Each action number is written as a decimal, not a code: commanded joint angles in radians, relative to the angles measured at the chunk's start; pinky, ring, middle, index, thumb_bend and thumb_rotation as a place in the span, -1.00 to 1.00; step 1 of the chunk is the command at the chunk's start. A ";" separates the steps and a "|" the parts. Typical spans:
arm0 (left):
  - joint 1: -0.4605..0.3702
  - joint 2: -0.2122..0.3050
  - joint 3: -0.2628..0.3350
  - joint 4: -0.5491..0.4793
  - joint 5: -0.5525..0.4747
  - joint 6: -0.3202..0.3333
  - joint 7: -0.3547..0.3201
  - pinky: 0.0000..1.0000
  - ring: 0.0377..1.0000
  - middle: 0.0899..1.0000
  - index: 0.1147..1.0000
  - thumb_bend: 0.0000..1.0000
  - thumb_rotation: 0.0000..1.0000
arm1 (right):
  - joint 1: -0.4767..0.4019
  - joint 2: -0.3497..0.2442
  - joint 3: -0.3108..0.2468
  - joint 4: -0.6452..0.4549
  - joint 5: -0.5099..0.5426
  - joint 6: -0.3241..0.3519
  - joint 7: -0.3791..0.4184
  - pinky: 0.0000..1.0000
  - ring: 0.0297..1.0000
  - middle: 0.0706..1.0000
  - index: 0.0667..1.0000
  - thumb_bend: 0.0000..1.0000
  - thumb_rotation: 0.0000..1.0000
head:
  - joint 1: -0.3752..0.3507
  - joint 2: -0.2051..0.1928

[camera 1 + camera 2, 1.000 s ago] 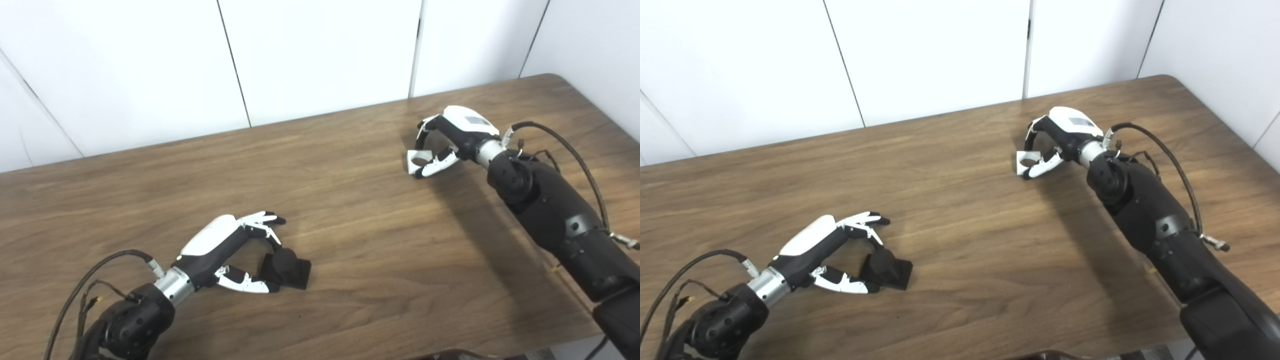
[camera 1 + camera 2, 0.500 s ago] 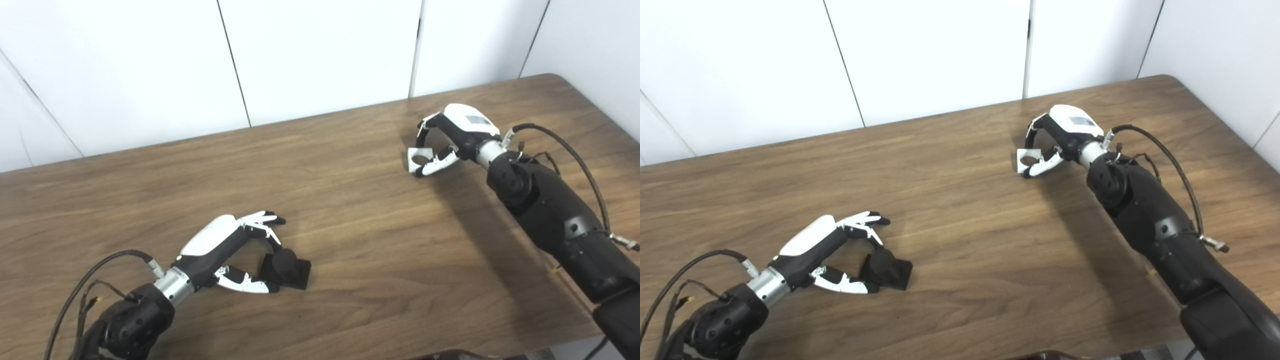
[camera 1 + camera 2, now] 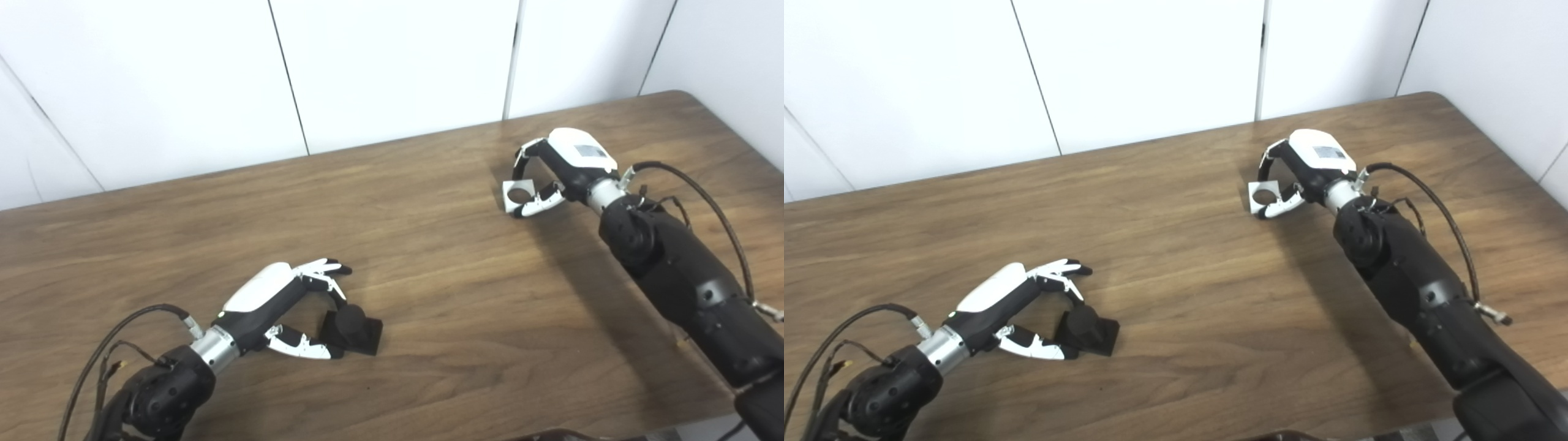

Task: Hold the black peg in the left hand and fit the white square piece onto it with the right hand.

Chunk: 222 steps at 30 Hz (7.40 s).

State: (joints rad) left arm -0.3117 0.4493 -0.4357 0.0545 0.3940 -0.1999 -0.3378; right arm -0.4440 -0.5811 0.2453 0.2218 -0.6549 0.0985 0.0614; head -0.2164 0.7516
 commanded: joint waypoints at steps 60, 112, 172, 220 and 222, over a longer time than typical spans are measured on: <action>-0.017 -0.030 -0.051 0.026 0.114 0.084 -0.075 0.84 0.87 0.72 -0.16 0.04 -0.85 | -0.002 0.114 -0.033 -0.792 0.024 0.168 0.524 0.71 0.80 0.65 -0.12 0.04 -0.72 | 0.293 0.063; -0.023 -0.050 -0.061 0.026 0.127 0.090 -0.063 0.85 0.85 0.69 -0.16 0.04 -0.84 | -0.013 0.316 0.156 -0.729 -0.041 0.211 0.657 0.76 0.80 0.62 -0.12 0.04 -0.72 | 0.357 0.086; -0.013 -0.061 -0.067 -0.021 0.131 0.142 -0.076 0.85 0.86 0.71 -0.16 0.04 -0.84 | 0.039 0.294 0.168 -0.583 0.023 0.184 0.561 0.75 0.75 0.60 -0.11 0.04 -0.72 | 0.390 0.117; -0.016 -0.046 -0.063 -0.017 0.119 0.141 -0.077 0.78 0.83 0.71 -0.16 0.04 -0.85 | 0.044 0.248 0.110 -0.577 0.025 0.213 0.552 0.67 0.80 0.86 0.77 0.86 -0.36 | 0.372 0.115; -0.017 -0.045 -0.063 -0.013 0.121 0.134 -0.075 0.78 0.83 0.71 -0.16 0.04 -0.84 | 0.043 0.239 0.101 -0.579 0.028 0.207 0.546 0.66 0.80 0.84 0.76 0.82 -0.40 | 0.370 0.116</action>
State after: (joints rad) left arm -0.3479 0.3901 -0.4683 0.0103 0.4751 -0.0687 -0.3662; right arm -0.3743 -0.3390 0.3641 -0.3170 -0.6383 0.3319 0.6321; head 0.1534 0.8667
